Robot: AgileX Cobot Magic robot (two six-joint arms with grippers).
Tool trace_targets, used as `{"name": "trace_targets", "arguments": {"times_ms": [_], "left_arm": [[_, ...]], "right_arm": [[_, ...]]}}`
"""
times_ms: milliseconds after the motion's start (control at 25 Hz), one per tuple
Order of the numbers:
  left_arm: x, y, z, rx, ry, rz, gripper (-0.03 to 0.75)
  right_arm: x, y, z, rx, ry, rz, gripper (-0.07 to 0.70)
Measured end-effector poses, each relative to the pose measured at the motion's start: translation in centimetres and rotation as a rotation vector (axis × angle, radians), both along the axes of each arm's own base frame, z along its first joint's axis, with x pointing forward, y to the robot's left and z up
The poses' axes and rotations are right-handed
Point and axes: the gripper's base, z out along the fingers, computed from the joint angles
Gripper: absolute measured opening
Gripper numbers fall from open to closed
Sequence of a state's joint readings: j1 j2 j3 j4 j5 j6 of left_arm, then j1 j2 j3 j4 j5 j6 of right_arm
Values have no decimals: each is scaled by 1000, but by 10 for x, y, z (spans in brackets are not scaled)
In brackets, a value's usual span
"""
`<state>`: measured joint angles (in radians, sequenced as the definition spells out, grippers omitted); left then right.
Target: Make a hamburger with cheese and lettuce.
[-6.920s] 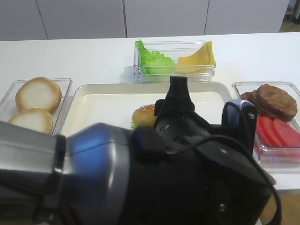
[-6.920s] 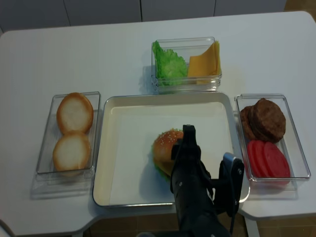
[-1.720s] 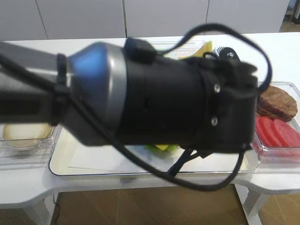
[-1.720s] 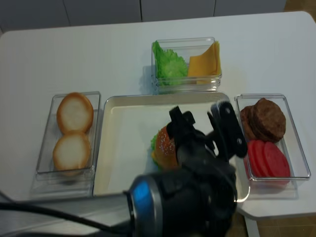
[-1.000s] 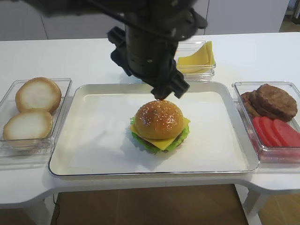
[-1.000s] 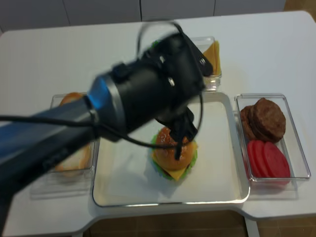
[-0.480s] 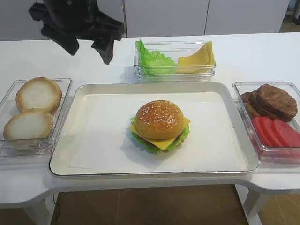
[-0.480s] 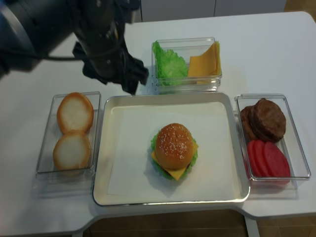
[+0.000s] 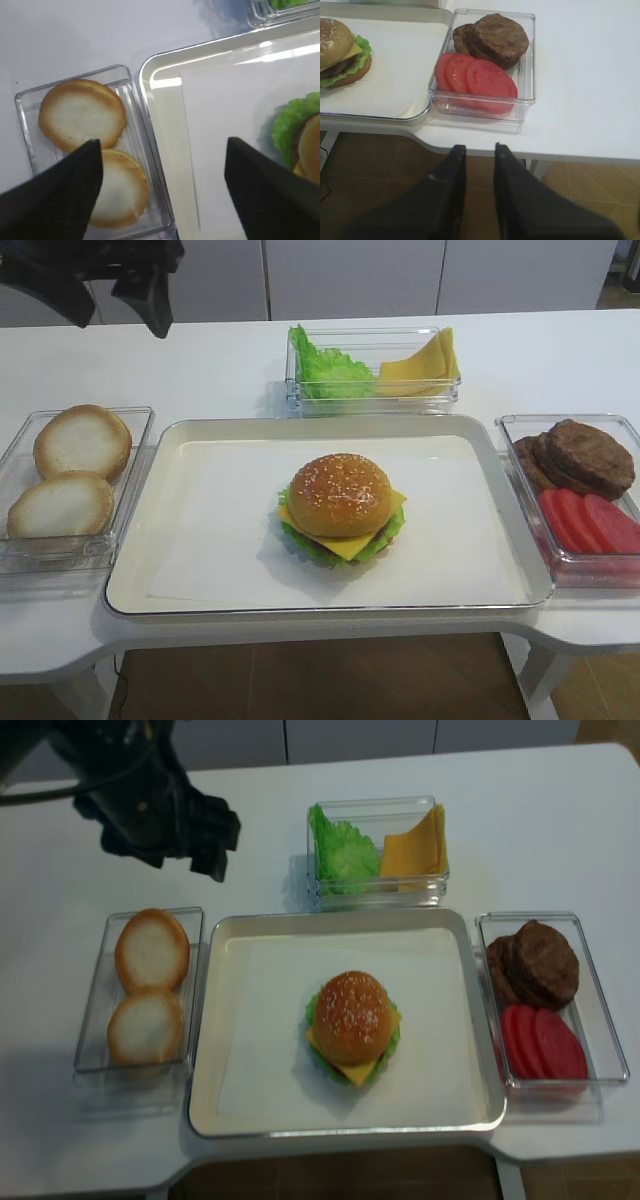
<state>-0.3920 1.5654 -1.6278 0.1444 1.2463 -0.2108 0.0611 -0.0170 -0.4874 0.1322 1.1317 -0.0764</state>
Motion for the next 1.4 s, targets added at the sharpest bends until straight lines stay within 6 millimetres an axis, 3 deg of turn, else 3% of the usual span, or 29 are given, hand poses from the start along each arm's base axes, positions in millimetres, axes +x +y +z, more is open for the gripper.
{"name": "trace_targets", "arguments": {"times_ms": [360, 720, 1080, 1400], "left_arm": [[-29, 52, -7, 23, 31, 124, 555], [-104, 108, -15, 49, 11, 272, 554], [-193, 121, -22, 19, -120, 317, 553], [-248, 124, -34, -36, -250, 357, 553]], "right_arm": [[0, 0, 0, 0, 0, 0, 146], [0, 0, 0, 0, 0, 0, 146], [0, 0, 0, 0, 0, 0, 146], [0, 0, 0, 0, 0, 0, 146]]}}
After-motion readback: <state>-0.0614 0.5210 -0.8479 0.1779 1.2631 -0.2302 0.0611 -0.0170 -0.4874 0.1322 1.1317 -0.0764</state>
